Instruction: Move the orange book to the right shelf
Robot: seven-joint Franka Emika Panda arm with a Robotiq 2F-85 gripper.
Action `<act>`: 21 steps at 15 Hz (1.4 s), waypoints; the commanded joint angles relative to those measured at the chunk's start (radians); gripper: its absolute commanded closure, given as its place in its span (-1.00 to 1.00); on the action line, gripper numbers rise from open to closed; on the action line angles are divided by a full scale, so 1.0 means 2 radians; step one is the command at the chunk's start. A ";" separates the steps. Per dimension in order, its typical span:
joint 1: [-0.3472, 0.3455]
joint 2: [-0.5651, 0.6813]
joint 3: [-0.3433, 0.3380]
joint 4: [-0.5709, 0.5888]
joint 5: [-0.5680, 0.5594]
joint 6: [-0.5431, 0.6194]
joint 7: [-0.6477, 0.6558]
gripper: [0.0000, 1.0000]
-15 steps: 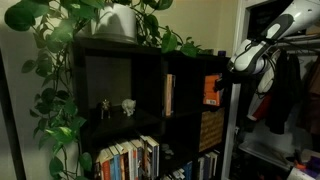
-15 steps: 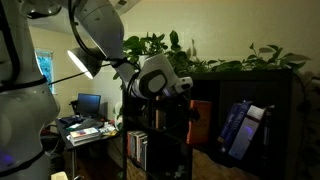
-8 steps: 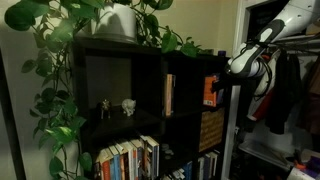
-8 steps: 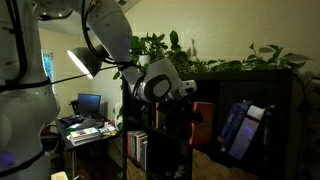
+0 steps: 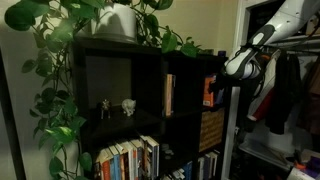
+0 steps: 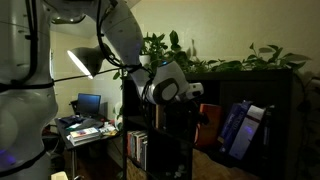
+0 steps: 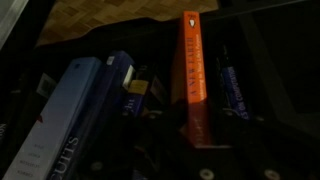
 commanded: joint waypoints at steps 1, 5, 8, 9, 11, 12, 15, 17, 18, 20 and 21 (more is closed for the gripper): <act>0.012 0.023 -0.019 0.027 0.009 0.017 -0.001 0.80; 0.010 0.041 -0.022 0.046 0.009 0.017 -0.001 0.80; 0.003 0.054 -0.016 0.057 0.012 0.012 -0.003 0.80; 0.001 0.057 -0.016 0.060 0.012 0.013 -0.002 0.80; -0.005 0.062 -0.010 0.065 0.017 0.012 -0.003 0.80; -0.009 0.065 -0.007 0.067 0.018 0.012 -0.003 0.80; -0.019 0.071 -0.003 0.073 0.018 0.011 -0.004 0.80; -0.024 0.074 -0.002 0.075 0.017 0.011 -0.004 0.80; -0.027 0.077 -0.001 0.076 0.016 0.010 -0.004 0.80; -0.030 0.079 -0.001 0.077 0.015 0.009 -0.003 0.80; -0.032 0.080 -0.001 0.078 0.014 0.009 -0.003 0.80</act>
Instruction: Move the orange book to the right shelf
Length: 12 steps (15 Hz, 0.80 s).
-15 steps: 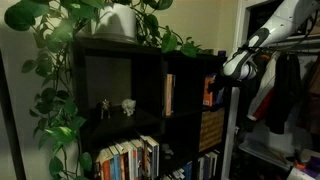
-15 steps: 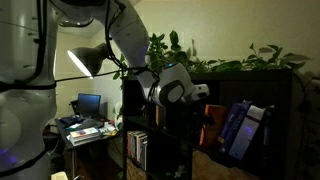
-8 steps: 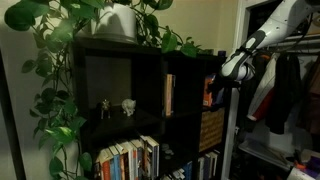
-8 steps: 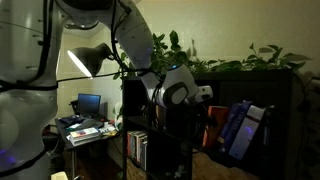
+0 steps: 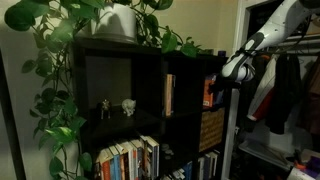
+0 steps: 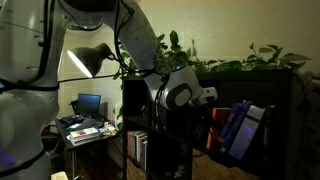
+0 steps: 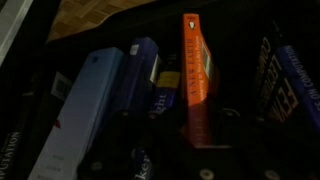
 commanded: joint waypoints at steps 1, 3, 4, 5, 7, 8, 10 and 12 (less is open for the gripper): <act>-0.013 0.008 0.010 0.008 0.006 0.004 -0.004 0.67; -0.014 0.008 0.009 0.008 0.005 0.002 -0.004 0.01; -0.014 0.008 0.009 0.008 0.005 0.002 -0.004 -0.04; -0.013 0.008 0.008 0.008 0.004 0.001 -0.004 -0.06; -0.014 0.007 0.006 0.006 0.003 0.000 -0.004 -0.30; -0.014 0.006 0.006 0.006 0.002 0.001 -0.004 -0.42; -0.014 0.003 0.003 0.004 0.000 0.000 -0.005 -0.67; -0.012 -0.001 0.000 0.001 -0.001 0.000 -0.005 -0.94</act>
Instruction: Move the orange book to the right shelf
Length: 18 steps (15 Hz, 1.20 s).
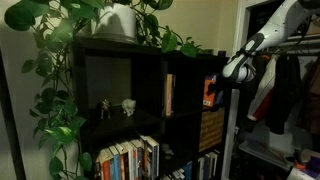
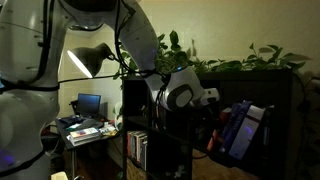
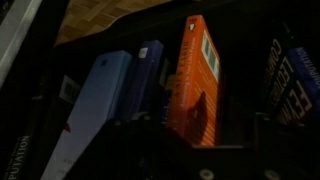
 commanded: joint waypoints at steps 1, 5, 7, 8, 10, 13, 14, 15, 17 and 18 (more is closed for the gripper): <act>-0.006 -0.008 0.001 -0.002 -0.001 -0.002 -0.005 -0.99; -0.001 -0.025 -0.004 -0.012 -0.007 -0.015 -0.007 -1.00; 0.003 -0.038 -0.009 -0.020 -0.011 -0.030 -0.007 -1.00; 0.001 -0.041 -0.008 -0.022 -0.012 -0.034 -0.009 -1.00; 0.005 -0.051 -0.017 -0.027 -0.021 -0.050 -0.006 -1.00; 0.046 -0.067 -0.064 -0.034 -0.014 -0.086 -0.021 -1.00; 0.009 -0.032 -0.025 -0.011 -0.022 -0.058 -0.006 -1.00; 0.061 -0.037 -0.077 -0.013 -0.005 -0.066 -0.022 -1.00; 0.069 -0.043 -0.087 -0.017 -0.009 -0.070 -0.021 -1.00; 0.071 -0.045 -0.088 -0.018 -0.009 -0.071 -0.021 -1.00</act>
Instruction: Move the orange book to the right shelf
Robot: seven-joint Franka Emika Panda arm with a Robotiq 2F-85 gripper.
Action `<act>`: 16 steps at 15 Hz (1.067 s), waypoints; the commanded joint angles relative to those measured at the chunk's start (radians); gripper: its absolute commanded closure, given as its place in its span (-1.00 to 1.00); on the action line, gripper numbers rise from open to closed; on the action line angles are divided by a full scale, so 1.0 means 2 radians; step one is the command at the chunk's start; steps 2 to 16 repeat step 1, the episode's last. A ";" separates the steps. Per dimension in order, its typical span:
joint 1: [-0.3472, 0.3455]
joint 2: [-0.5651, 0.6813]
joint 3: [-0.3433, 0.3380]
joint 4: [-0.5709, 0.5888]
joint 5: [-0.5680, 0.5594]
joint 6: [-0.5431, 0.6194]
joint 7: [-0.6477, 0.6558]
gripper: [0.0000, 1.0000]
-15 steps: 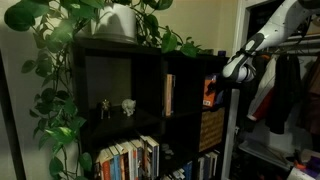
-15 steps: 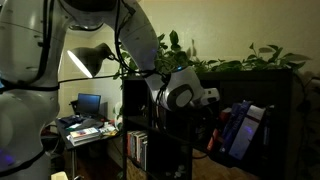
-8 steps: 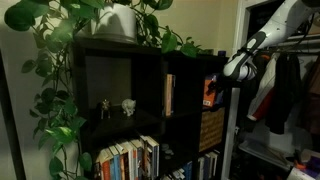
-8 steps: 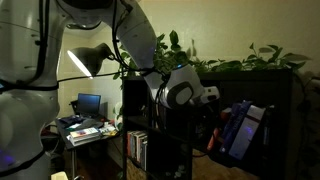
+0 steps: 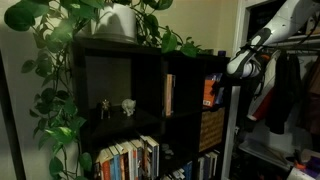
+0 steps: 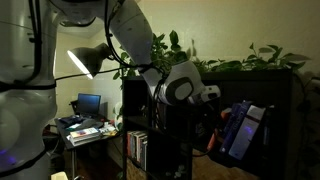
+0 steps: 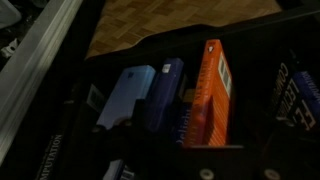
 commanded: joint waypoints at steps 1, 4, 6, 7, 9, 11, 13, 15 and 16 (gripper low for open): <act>0.036 -0.001 -0.034 0.000 0.012 -0.001 -0.008 -1.00; 0.036 -0.001 -0.034 0.000 0.012 -0.001 -0.008 -1.00; 0.036 -0.001 -0.034 0.000 0.012 -0.001 -0.008 -1.00; 0.036 -0.001 -0.034 0.000 0.012 -0.001 -0.008 -1.00; 0.036 -0.001 -0.034 0.000 0.012 -0.001 -0.008 -1.00; 0.036 -0.001 -0.034 0.000 0.012 -0.001 -0.008 -1.00; 0.036 -0.001 -0.034 0.000 0.012 -0.001 -0.008 -1.00; 0.036 -0.001 -0.034 0.000 0.012 -0.001 -0.008 -1.00; 0.036 -0.001 -0.034 0.000 0.012 -0.001 -0.008 -1.00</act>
